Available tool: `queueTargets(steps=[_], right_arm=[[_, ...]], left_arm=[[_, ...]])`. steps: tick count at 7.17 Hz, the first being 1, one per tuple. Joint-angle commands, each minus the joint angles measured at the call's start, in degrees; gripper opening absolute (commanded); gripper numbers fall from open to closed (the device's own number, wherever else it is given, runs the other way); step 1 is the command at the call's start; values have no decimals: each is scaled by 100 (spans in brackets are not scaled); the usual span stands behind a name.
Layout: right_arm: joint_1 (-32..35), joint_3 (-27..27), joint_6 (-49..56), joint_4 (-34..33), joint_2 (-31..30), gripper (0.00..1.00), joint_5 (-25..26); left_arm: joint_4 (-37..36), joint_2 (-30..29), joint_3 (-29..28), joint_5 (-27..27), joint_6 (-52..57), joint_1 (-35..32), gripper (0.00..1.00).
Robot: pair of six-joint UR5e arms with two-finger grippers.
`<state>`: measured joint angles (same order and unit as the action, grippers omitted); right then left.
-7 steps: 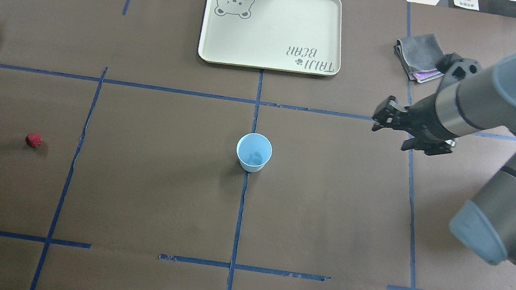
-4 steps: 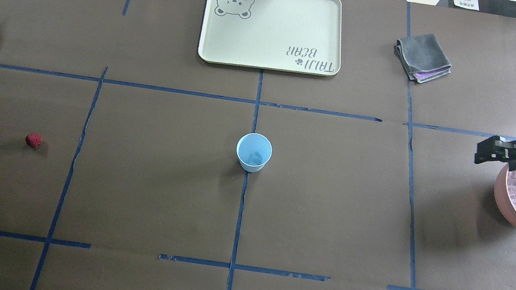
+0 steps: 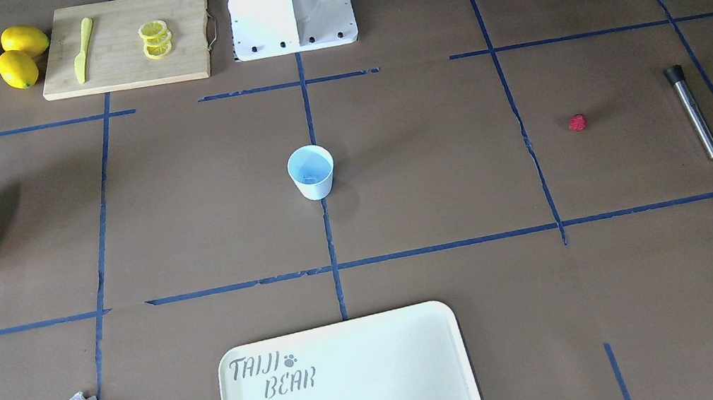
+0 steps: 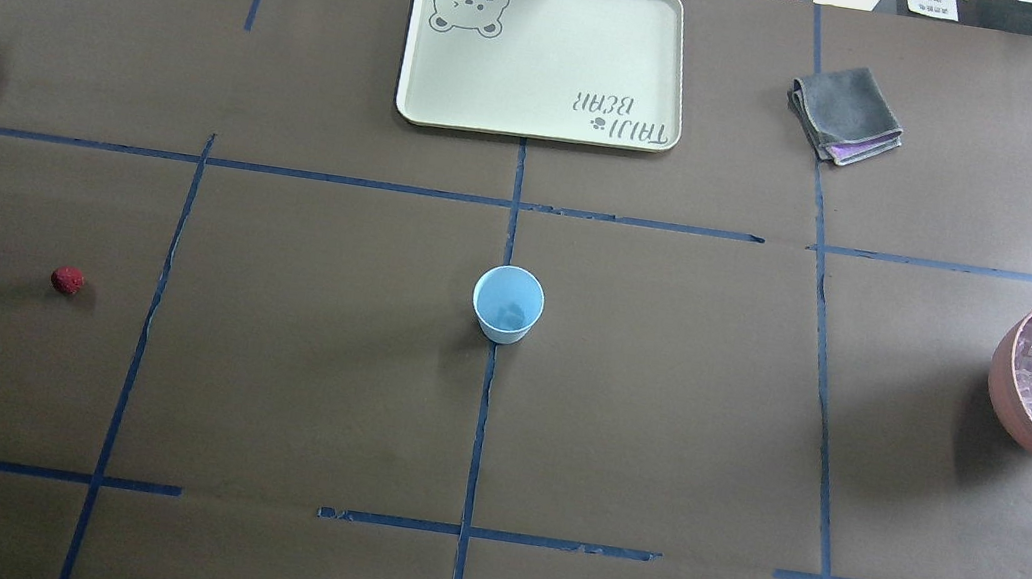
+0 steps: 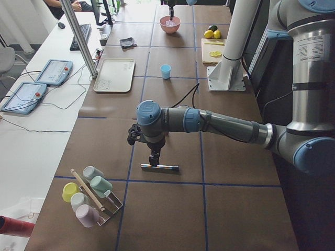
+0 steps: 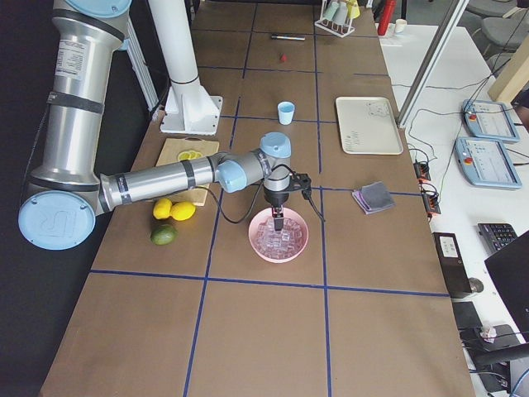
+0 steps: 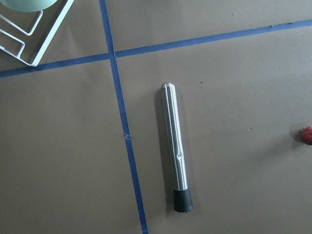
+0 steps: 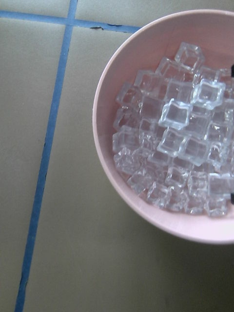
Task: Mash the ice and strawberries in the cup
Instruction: 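Move the right gripper back over the pink bowl, then grasp another ice cube from the bowl with the right gripper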
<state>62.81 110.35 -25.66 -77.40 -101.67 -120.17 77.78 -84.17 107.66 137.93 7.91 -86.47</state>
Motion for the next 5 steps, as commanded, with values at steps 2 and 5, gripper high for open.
queueTargets(steps=[2, 5], right_arm=[[29, -575, 87, 665, -20, 98, -24], [12, -822, 87, 674, 33, 94, -260]], left_arm=[[0, 6, 0, 84, 0, -2, 100], [0, 50, 9, 85, 9, -2, 100]])
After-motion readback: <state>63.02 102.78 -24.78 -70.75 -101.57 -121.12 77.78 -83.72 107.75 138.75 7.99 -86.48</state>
